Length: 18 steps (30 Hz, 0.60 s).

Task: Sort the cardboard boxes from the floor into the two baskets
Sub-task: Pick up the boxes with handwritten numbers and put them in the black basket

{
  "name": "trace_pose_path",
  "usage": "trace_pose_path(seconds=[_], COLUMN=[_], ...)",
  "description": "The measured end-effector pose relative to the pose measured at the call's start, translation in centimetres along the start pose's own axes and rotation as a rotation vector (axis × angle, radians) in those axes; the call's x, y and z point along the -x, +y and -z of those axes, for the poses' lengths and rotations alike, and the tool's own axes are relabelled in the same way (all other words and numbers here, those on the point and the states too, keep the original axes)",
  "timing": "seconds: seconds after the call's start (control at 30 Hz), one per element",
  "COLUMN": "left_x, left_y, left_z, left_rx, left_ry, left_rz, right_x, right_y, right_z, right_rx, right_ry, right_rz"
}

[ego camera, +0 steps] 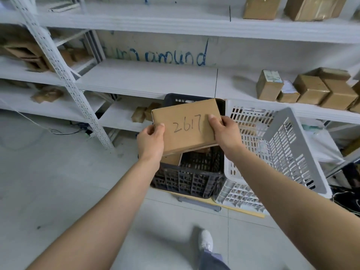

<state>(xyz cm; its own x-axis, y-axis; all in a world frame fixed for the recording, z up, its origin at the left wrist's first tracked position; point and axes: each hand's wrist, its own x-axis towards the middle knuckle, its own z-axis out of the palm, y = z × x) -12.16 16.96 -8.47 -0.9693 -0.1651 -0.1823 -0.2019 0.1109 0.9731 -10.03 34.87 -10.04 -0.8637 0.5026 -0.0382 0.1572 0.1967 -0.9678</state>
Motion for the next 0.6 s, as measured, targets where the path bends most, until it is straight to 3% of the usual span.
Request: trace_pose_path(seconds=[0.4,0.6], left_x=[-7.6,-8.9], left_y=[-4.2,-7.8], left_z=[-9.1,-11.3], left_rx=[0.022,0.190], left_ry=[0.116,0.083], left_rz=[0.314,0.575], right_x=[-14.3,-18.9], right_y=[4.7,6.9], right_z=[0.3,-1.6], right_rx=[0.194,0.381], right_ry=[-0.251,-0.416], right_rz=[-0.166,-0.235])
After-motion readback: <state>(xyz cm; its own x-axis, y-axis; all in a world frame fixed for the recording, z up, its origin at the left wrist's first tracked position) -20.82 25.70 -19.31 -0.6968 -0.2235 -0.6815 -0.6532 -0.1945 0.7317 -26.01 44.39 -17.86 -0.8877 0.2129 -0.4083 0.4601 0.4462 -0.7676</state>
